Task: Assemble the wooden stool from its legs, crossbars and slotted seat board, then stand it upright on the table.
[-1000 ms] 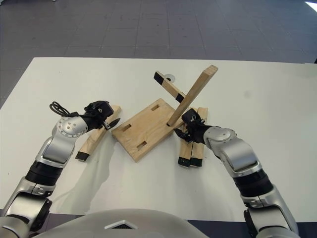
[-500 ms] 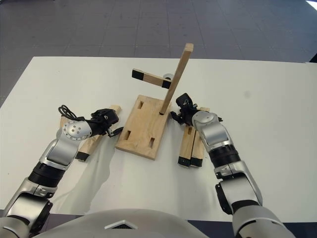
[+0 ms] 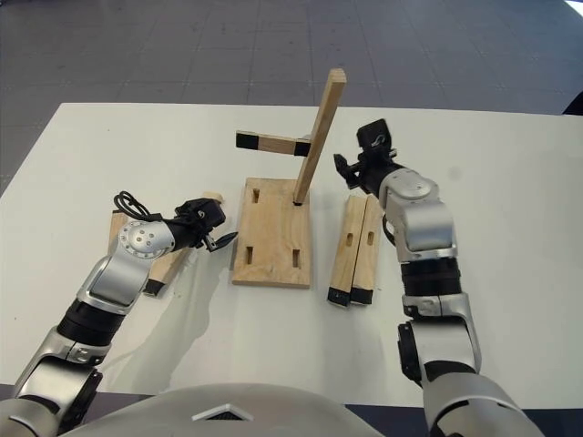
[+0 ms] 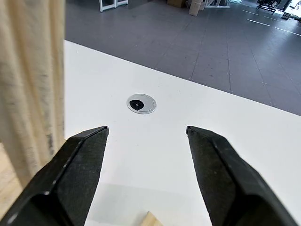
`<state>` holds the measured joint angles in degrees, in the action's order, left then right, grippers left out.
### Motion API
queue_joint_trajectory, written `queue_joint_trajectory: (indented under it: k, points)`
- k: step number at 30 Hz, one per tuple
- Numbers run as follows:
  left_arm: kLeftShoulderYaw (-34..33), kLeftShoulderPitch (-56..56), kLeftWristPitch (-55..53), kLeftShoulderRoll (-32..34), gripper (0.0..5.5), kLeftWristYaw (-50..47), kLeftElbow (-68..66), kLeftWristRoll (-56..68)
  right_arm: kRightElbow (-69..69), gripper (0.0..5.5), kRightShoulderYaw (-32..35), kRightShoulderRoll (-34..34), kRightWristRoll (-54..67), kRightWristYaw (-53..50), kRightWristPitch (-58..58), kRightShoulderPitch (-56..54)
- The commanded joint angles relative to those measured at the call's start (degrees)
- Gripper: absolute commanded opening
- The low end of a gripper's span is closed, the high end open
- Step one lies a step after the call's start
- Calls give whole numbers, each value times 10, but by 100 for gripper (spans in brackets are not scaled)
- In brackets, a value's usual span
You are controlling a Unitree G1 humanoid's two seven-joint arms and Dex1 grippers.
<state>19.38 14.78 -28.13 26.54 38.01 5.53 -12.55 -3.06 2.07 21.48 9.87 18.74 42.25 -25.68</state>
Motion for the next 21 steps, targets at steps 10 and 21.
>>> queue_joint_trajectory:
  k: [10, 21]
  points:
    - [-65, -52, -18, 9, 394, -55, 58, 7, -472, 306, 26, -66, -34, -117, 86, 531]
    - [-63, -51, -24, 1, 394, -63, 57, 9, -411, 306, 2, -3, -77, -93, 59, 567]
